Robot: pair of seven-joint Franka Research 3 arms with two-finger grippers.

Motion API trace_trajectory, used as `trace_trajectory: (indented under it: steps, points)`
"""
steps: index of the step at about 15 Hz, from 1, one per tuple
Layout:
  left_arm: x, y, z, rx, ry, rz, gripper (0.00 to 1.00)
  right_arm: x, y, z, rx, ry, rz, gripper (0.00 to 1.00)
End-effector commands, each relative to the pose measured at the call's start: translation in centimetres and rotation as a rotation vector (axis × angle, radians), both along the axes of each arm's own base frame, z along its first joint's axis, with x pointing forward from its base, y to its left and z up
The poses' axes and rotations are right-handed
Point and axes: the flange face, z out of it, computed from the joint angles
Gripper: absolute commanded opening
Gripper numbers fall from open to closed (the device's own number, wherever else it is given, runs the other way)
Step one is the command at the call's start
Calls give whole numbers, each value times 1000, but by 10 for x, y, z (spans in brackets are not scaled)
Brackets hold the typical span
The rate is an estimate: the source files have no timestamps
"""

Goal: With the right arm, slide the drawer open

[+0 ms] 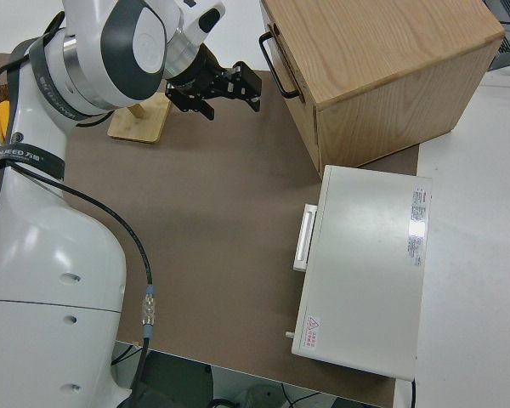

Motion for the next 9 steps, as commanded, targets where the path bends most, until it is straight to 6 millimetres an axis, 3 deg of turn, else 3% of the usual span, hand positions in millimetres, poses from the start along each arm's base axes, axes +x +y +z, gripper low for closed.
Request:
trace_trajectory:
  steps: [1, 3, 6, 9]
  points:
    - [2, 1, 4, 16, 5, -12, 993, 17, 17, -3, -177, -62, 67, 981]
    - [2, 1, 4, 16, 5, -12, 993, 28, 24, -13, -224, -88, 87, 981]
    - [2, 1, 4, 16, 5, -12, 993, 38, 60, -22, -379, -153, 156, 981]
    - [2, 1, 3, 16, 6, -12, 993, 53, 98, -51, -631, -206, 226, 981]
